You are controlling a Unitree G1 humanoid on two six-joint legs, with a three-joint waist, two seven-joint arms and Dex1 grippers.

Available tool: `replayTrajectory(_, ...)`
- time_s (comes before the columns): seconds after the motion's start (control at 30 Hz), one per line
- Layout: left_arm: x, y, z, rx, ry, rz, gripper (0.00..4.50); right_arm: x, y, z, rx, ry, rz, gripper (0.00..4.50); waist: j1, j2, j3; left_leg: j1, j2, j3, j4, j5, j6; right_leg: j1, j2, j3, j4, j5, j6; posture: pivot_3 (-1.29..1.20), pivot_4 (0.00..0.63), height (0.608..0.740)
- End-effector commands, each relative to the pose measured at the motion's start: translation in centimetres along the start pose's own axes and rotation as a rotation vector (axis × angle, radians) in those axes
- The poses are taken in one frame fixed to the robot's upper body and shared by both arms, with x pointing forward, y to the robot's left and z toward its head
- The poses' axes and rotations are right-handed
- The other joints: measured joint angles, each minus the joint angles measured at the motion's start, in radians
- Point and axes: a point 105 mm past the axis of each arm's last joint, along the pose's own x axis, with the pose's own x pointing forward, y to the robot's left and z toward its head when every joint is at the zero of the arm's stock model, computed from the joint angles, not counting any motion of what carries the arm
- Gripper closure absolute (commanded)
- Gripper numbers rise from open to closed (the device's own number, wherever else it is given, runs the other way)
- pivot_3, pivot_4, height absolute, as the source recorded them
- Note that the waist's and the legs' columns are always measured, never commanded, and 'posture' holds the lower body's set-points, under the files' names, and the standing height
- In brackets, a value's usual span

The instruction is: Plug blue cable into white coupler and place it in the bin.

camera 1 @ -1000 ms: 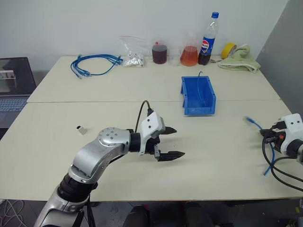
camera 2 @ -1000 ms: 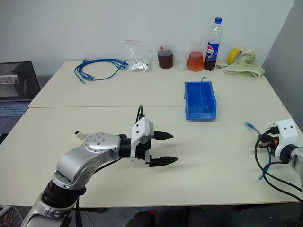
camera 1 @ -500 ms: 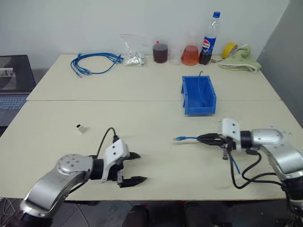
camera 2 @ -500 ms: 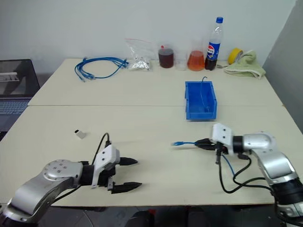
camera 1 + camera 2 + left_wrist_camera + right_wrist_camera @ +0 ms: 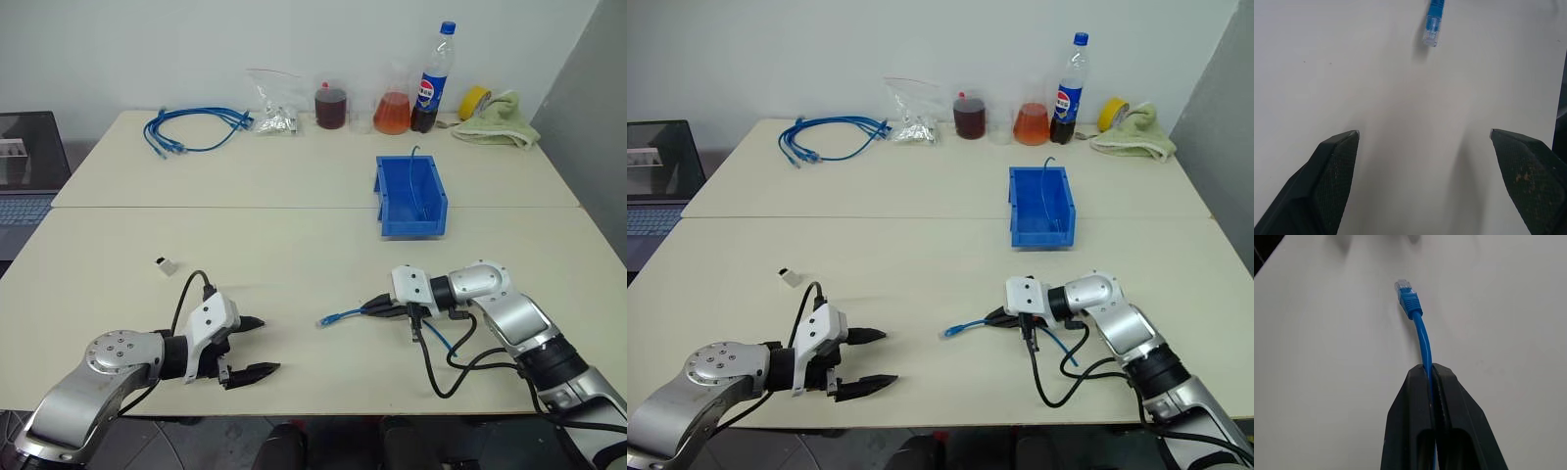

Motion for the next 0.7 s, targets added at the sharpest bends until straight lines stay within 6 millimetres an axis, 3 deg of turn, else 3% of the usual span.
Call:
replayTrajectory(0.03,-0.2,0.1,0.5,0.036,-0.005,-0.001,0.00,0.5,-0.7,1.1,-0.038,-0.017,0.008,4.47,0.000,0.000,0.000,0.000,0.000,0.000,0.000,0.000,0.000,0.000,0.000,0.000,0.000,0.000,0.000,0.00,0.150,0.740)
replayTrajectory(0.1,0.0,0.2,0.5,0.037,-0.007,-0.002,0.00,0.9,-0.6,1.5,-0.042,-0.035,0.017,4.47,0.000,0.000,0.000,0.000,0.000,0.000,0.000,0.000,0.000,0.000,0.000,0.000,0.000,0.000,0.000,0.00,0.150,0.740)
replayTrajectory(0.27,0.3,0.0,0.4,0.036,-0.013,-0.008,0.00,1.7,-0.4,1.8,-0.048,-0.055,0.035,3.43,0.000,0.000,0.000,0.000,0.000,0.000,0.000,0.000,0.000,-0.001,0.000,0.000,0.000,0.000,0.000,0.00,0.150,0.740)
replayTrajectory(0.43,0.5,-0.1,0.4,0.034,-0.021,-0.010,0.00,1.6,-0.4,1.5,-0.053,-0.051,0.033,2.07,0.000,0.000,0.000,0.000,0.000,0.000,0.000,0.000,0.000,-0.001,0.000,0.000,0.000,0.000,0.000,0.00,0.150,0.740)
replayTrajectory(0.57,1.0,-0.1,0.6,0.045,-0.033,-0.013,0.00,0.7,-0.9,1.9,-0.041,-0.059,0.011,1.03,0.000,0.000,0.000,0.000,0.000,0.000,0.000,0.000,0.000,-0.001,0.000,0.000,0.001,0.000,0.000,0.00,0.150,0.740)
replayTrajectory(0.7,2.2,-0.2,1.0,0.047,-0.056,-0.018,0.00,-2.2,-0.7,3.3,0.050,-0.096,-0.016,0.04,0.004,0.001,0.001,-0.001,0.000,0.000,0.001,0.000,0.000,-0.001,0.000,0.000,0.001,0.000,0.000,0.00,0.150,0.740)
